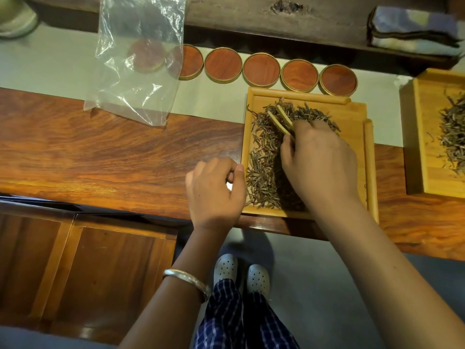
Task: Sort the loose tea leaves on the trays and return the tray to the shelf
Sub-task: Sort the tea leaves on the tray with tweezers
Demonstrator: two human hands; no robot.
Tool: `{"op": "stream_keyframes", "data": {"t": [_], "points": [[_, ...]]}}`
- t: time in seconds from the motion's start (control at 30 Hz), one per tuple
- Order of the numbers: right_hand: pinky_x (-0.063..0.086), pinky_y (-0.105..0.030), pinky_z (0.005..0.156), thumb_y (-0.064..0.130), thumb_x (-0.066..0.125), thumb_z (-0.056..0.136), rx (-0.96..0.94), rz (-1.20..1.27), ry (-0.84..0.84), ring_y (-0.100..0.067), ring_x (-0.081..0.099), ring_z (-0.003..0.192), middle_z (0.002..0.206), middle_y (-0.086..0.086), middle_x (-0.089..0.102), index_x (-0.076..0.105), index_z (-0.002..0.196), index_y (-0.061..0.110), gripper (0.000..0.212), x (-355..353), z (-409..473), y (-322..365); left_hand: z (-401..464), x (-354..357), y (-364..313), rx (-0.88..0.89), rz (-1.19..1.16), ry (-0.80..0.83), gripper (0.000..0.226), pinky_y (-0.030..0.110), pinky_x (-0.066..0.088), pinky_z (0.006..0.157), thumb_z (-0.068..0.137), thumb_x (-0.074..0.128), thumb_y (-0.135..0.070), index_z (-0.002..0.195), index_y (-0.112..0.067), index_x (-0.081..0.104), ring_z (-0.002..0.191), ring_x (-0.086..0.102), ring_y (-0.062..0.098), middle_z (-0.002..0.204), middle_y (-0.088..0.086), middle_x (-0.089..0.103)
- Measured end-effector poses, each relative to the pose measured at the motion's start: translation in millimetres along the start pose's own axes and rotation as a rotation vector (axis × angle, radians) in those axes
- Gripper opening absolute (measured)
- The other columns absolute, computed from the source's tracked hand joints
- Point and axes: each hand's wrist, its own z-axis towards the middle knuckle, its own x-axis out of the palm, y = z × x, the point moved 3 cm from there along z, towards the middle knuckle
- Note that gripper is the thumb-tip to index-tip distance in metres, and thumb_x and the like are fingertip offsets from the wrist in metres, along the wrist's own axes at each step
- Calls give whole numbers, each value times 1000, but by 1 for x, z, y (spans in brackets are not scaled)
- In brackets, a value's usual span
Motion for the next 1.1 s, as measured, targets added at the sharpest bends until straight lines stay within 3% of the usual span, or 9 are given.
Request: {"op": "stream_keyframes", "data": {"t": [0.13, 0.27, 0.37, 0.57, 1.1], "points": [[30, -28, 50, 25, 44, 97, -42, 15, 77, -31, 61, 74, 100, -11, 58, 59, 102, 8, 23, 4, 9, 11, 0, 1, 1, -3, 3, 2, 25, 27, 22, 75, 92, 49, -28, 68, -28, 43, 71, 38, 8, 65, -12, 43], [23, -27, 45, 25, 47, 94, -51, 0, 120, -26, 48, 63, 81, -6, 48, 60, 94, 10, 20, -4, -2, 6, 1, 1, 1, -1, 9, 10, 25, 28, 22, 73, 92, 49, -28, 68, -28, 43, 71, 37, 9, 65, -13, 42], [16, -25, 43, 27, 46, 94, -22, 3, 90, -22, 39, 61, 78, -1, 40, 59, 91, 10, 22, -12, -8, -2, 0, 1, 1, -3, 9, 13, 25, 28, 22, 72, 92, 48, -28, 67, -26, 44, 71, 39, 11, 66, -11, 44], [32, -29, 51, 25, 45, 96, -117, 58, 35, -31, 60, 74, 94, -9, 58, 59, 99, 9, 22, -8, 11, 16, 1, 0, 1, -12, 27, 30, 26, 27, 21, 73, 93, 47, -29, 68, -23, 48, 73, 41, 11, 66, -10, 47], [33, -31, 53, 22, 43, 97, -96, 76, 70, -31, 59, 78, 98, -11, 59, 57, 100, 6, 21, 9, 29, 15, 1, -1, 0, -5, 16, 22, 25, 28, 22, 73, 93, 49, -28, 68, -25, 46, 72, 41, 12, 66, -10, 47]]}}
